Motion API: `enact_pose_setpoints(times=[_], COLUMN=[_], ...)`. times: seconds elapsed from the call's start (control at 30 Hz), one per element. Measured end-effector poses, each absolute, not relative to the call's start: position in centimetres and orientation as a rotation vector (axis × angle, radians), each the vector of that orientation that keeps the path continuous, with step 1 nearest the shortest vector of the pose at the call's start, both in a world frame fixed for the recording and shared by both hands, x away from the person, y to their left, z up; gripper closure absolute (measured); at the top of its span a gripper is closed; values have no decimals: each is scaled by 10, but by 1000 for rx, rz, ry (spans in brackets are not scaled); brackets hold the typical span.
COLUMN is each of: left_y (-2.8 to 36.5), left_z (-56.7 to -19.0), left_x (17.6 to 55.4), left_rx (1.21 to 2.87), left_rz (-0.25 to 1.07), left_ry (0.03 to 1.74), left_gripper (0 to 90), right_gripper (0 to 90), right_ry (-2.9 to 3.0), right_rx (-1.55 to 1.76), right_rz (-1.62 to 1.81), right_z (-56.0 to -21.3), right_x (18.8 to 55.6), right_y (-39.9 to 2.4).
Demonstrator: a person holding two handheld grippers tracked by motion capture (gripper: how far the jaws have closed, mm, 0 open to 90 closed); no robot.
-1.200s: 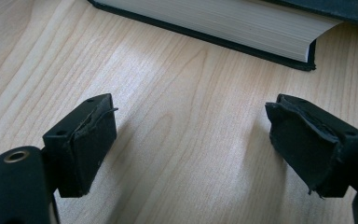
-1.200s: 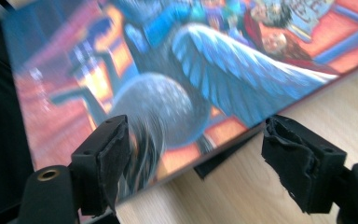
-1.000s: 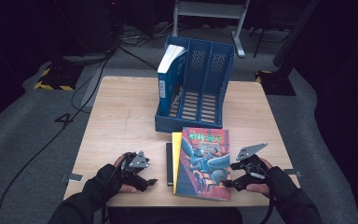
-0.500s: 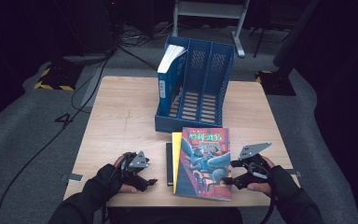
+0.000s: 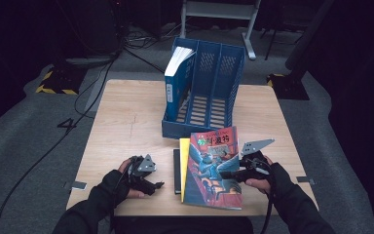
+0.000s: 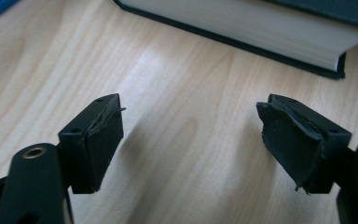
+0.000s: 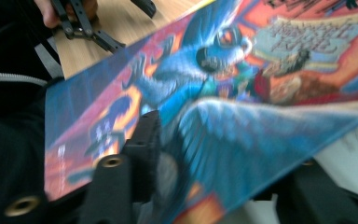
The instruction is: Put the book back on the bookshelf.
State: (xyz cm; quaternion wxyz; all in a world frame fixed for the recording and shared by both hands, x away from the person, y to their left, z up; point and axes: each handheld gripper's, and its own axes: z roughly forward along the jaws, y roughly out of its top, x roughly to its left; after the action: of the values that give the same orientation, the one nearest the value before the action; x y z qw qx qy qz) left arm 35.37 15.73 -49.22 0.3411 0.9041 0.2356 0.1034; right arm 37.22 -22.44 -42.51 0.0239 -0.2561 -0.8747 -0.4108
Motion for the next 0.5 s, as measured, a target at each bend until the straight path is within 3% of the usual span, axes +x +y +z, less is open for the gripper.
enact_pose_setpoints(times=[0.2,0.5], left_y=[157,147], left_z=[-483,-476], left_x=[366,386], left_rx=[2307,2289], left_rz=[314,337], left_ry=[641,626], left_gripper=[282,377], right_gripper=[697,705], right_ry=[-2685,-2690], right_rx=[-756,-681], right_rz=[-1336,-1386], right_z=[-427,-432], right_x=[379,384], right_y=[-220,-198])
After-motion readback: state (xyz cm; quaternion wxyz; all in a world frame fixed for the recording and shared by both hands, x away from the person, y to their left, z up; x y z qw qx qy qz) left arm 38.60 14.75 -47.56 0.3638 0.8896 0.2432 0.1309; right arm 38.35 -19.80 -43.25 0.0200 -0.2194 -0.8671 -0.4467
